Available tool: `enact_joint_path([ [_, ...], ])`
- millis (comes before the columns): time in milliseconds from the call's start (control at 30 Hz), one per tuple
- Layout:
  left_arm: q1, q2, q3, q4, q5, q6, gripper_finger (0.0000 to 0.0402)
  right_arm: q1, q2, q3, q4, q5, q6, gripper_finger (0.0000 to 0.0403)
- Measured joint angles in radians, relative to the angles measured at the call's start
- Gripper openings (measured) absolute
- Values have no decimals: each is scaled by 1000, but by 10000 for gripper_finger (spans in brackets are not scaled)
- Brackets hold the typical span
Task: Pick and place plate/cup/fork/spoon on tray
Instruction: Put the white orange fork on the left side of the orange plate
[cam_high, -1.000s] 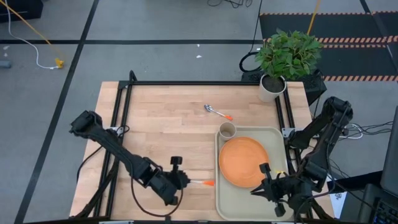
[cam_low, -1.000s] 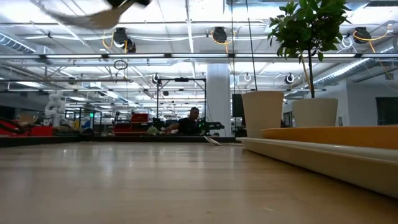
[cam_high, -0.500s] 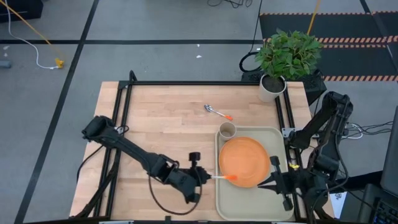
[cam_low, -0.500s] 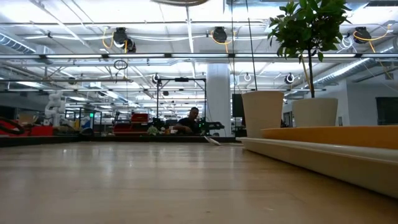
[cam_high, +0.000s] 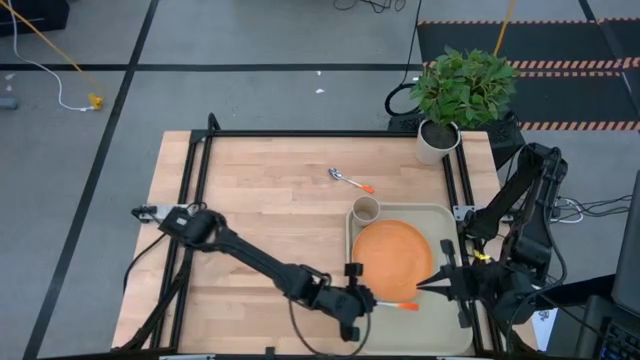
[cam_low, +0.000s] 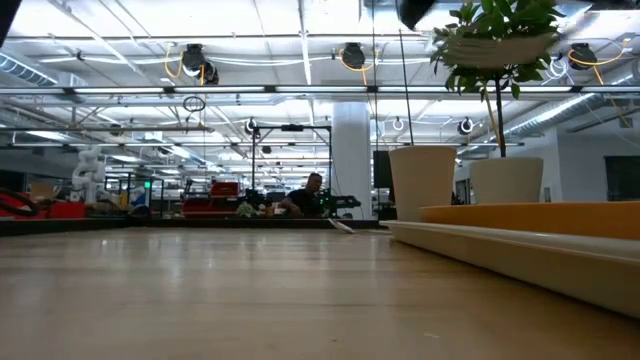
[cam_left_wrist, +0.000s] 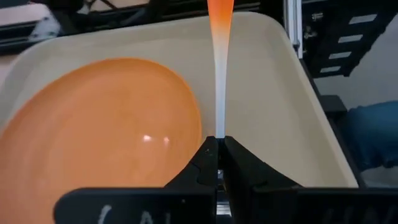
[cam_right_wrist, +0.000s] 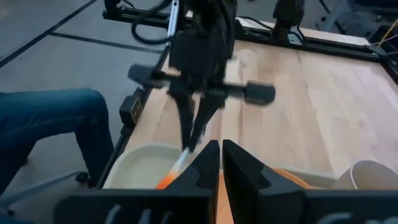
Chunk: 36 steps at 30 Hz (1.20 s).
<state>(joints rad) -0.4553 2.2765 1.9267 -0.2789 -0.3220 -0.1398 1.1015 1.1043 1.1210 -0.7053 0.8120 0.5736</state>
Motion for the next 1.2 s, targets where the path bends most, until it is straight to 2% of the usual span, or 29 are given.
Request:
enact_joint_path([
  [267,25,140,141,-4,53,-19,9,0,-1,0,-4,1,-21,11],
  [767,33,236,147,129,51,-78,10,0,-1,0,-2,7,-10,11],
  [1200,32,238,146,100,23,-87,10,0,-1,0,5,7,-10,11],
])
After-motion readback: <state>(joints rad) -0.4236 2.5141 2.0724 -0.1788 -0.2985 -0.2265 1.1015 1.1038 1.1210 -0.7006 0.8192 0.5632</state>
